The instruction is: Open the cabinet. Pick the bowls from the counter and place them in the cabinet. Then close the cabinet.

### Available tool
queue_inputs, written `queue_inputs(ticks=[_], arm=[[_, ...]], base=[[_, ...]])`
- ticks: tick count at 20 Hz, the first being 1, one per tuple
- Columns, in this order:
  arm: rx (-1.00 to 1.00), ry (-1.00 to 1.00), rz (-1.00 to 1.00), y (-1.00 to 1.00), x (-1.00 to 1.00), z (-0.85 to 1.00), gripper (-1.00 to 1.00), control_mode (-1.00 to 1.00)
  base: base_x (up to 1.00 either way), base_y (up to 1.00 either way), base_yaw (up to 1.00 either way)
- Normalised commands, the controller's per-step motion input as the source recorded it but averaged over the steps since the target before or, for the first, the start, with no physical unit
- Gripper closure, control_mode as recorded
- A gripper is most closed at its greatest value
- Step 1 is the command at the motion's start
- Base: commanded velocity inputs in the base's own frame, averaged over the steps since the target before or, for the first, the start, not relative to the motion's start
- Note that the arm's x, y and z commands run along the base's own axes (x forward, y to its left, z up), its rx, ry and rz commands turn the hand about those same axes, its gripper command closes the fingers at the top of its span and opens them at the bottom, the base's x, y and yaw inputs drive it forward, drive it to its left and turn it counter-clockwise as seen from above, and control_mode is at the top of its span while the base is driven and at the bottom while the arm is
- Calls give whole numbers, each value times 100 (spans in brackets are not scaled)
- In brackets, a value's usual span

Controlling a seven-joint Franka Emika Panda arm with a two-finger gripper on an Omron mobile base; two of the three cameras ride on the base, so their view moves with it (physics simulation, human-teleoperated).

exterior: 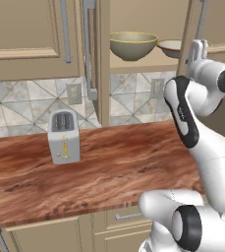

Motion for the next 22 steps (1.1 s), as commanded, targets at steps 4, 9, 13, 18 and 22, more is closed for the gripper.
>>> queue_inputs(ticks=[4, 9, 13, 18, 22], arm=[[0, 35, -9, -13, 100, 21, -100, -100], [8, 18, -1, -34, 100, -13, -100, -100], [13, 0, 0, -47, 66, -20, -100, -100], [14, -5, 0, -38, -7, -2, -100, -100], [13, -5, 0, -8, -43, 0, -100, -100]], base=[[0, 0, 0], [0, 0, 0], [0, 0, 0], [0, 0, 0], [0, 0, 0]])
